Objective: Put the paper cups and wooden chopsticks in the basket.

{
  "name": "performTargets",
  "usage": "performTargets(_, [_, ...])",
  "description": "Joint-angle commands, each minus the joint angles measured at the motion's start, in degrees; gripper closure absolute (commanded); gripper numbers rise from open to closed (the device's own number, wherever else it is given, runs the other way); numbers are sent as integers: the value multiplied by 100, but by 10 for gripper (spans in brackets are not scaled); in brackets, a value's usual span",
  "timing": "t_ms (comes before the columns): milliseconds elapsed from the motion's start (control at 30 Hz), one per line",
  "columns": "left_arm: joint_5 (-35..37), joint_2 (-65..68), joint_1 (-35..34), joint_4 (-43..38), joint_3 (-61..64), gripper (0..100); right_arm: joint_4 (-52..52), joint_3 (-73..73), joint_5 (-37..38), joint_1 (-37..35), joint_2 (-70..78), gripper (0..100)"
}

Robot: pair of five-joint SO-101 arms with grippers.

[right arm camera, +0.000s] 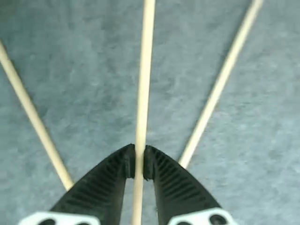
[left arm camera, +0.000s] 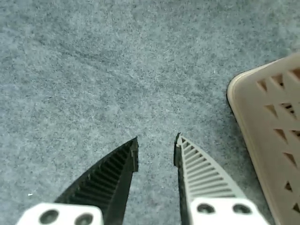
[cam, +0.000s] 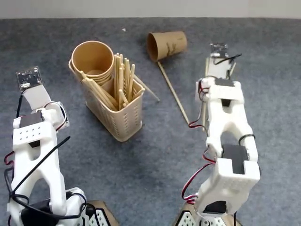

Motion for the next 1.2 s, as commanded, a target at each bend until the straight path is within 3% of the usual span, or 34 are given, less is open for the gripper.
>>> performTargets(0, [-53,-119,75,-88,-13,846,-303,-286,-79,242,-286,994])
performTargets(367, [-53,-119,57,-79,-13,846,-330,-1473,-88,611,1640,989])
performTargets(633, [-53,-119,57,-79,-13,846,-321,-2053,-88,804,2501,843])
performTargets(1167, [-53,-119,66,-79,-13,846,831,-2062,-413,840,1103,843])
